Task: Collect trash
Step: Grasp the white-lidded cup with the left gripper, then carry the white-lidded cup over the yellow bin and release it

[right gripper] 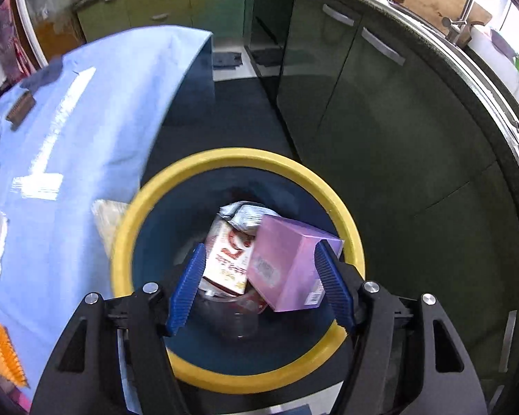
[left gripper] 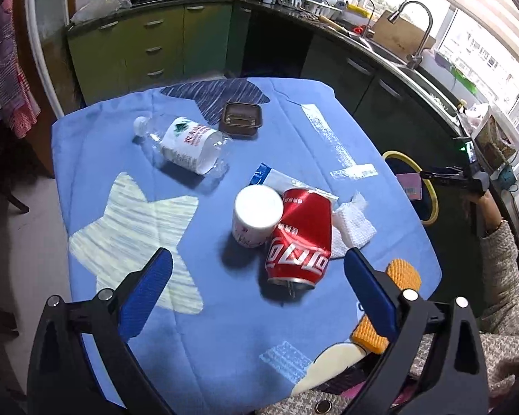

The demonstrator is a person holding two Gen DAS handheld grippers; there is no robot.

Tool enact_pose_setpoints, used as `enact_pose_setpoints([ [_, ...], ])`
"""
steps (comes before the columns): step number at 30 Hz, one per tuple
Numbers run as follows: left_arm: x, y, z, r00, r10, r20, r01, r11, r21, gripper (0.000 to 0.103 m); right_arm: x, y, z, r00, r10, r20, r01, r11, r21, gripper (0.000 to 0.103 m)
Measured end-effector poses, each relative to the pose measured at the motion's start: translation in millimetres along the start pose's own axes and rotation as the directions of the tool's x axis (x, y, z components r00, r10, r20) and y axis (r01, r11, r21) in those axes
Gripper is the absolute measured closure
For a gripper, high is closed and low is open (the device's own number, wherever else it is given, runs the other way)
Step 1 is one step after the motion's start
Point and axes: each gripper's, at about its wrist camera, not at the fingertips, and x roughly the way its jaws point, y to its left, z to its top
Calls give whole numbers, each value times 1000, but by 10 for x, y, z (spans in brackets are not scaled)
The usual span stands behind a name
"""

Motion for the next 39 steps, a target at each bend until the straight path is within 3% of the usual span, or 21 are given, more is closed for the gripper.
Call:
enact_pose_setpoints([
  [6,395,-45,245,999,47,-10,-47,999,17,8,-208,165,-113,998,58,24,-57,998,-23,38],
  [11,727,10,297,998,32,-62,-34,999,-29,8,-348,331,-180,996,79,31,-76,995,-67,37],
  [17,874,-3,307,995,57,-78,-58,998,-21,10,-440,449,-176,994,101,47,-96,991,-93,33],
  [23,1041,38,301,990,51,-128,-56,998,-31,39,-383,541,-194,993,115,36,-111,988,-105,33],
  [25,1066,50,290,990,46,-132,-51,998,-32,55,-362,545,-198,992,118,32,-114,988,-106,33],
  [39,713,-38,400,994,95,-53,-94,995,22,58,-492,481,-244,990,123,64,-117,989,-90,33],
])
